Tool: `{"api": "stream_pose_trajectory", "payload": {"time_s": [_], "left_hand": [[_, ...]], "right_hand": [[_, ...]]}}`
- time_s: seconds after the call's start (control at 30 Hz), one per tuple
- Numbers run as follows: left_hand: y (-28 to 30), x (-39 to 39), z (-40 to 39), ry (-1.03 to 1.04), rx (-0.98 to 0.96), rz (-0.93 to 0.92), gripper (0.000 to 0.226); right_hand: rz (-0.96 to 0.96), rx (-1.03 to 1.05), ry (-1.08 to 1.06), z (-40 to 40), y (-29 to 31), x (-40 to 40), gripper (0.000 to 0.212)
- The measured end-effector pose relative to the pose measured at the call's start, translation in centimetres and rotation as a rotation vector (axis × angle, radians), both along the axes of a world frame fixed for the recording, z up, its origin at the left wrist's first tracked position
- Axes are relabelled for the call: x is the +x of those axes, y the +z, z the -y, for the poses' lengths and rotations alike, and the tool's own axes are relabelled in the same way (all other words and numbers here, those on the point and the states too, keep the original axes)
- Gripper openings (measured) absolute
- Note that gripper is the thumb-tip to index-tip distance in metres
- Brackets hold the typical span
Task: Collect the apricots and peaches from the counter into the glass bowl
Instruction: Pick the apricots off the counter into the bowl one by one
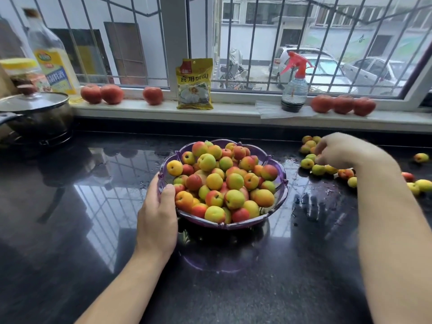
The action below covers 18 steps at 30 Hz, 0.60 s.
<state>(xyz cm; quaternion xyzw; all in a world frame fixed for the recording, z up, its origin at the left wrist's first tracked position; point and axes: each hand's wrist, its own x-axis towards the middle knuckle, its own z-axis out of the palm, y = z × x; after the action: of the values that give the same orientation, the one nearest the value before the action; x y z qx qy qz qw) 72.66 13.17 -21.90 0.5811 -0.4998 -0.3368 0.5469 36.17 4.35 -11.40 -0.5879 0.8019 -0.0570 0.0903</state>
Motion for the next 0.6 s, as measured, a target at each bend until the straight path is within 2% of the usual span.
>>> {"api": "stream_pose_trajectory", "payload": {"time_s": [0.17,0.27,0.33,0.5,0.57,0.6], "left_hand": [[0.0,0.0,-0.1,0.011,0.011,-0.006,0.051],[0.0,-0.1,0.0,0.007,0.014,-0.012,0.051],[0.0,-0.1,0.0,0.003,0.006,-0.012,0.05],[-0.1,0.0,0.0,0.002,0.006,-0.006,0.042],[0.0,0.0,-0.1,-0.001,0.002,-0.003,0.044],[0.0,0.0,0.0,0.0,0.005,-0.005,0.047]], "right_hand": [[-0.06,0.072,-0.061,0.8,-2.7,-0.4,0.026],[-0.063,0.042,-0.116,2.0,-4.5,-0.1,0.05],[-0.051,-0.026,-0.182,2.5,-5.8,-0.1,0.056],[0.01,-0.198,-0.299,1.8,-6.0,1.0,0.041],[0.084,-0.266,-0.211,1.0,-2.8,1.8,0.031],[0.147,-0.272,-0.103,0.1,-0.8,2.6,0.025]]}}
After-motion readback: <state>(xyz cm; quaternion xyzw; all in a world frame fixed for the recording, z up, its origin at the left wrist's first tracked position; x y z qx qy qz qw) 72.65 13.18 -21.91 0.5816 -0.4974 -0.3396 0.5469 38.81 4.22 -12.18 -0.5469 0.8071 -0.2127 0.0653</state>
